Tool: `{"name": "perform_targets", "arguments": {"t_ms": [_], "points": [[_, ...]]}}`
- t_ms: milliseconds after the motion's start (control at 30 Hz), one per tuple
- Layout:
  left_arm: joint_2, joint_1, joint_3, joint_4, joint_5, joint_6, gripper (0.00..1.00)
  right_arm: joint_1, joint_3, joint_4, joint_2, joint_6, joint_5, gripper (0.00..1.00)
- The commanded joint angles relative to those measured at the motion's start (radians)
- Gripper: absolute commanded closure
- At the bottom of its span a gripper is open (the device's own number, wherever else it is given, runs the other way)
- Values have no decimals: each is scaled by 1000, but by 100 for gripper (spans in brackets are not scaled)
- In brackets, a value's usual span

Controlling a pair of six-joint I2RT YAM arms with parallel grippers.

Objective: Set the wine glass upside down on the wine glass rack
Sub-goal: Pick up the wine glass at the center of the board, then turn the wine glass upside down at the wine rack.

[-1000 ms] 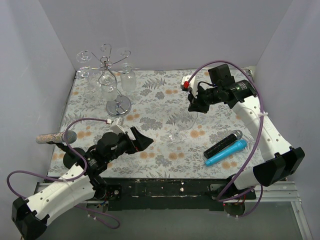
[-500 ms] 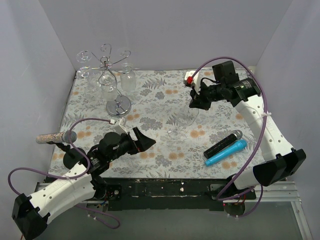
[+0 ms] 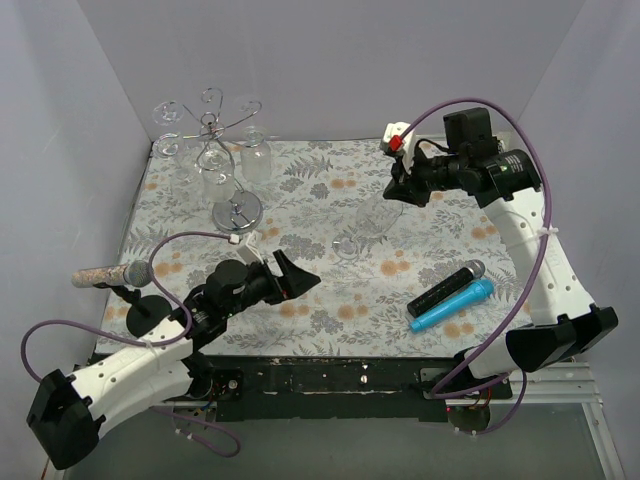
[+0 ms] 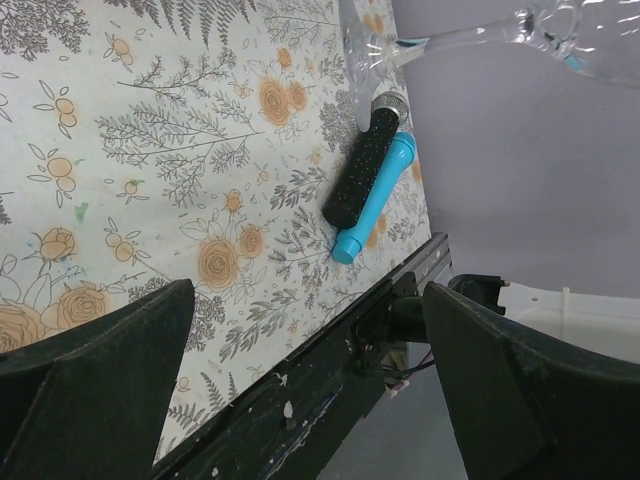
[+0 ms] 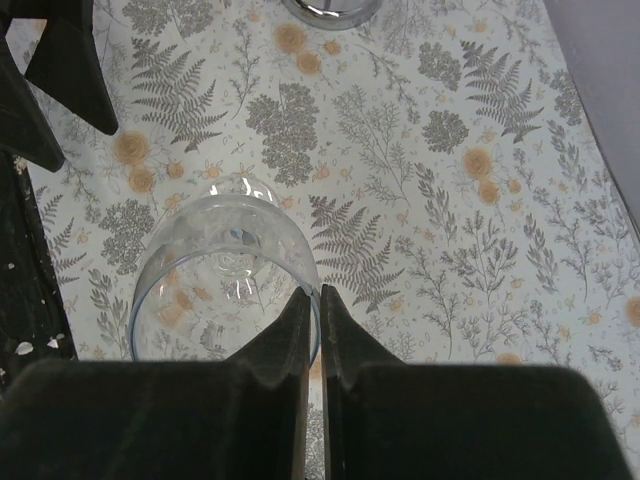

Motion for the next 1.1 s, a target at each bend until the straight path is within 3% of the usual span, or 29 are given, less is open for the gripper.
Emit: {"name": "perform_targets", "arguments": {"t_ms": [0, 267, 700, 1067], "points": [[43, -2, 7, 104, 31, -14, 2, -18, 86, 25, -14, 32, -78, 99], [105, -2, -2, 300, 80, -52, 2, -49, 52, 40, -44, 52, -139, 99], [215, -2, 25, 389, 74, -170, 2, -84, -3, 65, -70, 84, -260, 99], [336, -2, 78, 449, 97, -250, 22, -102, -48, 85, -91, 93, -293, 99]]}}
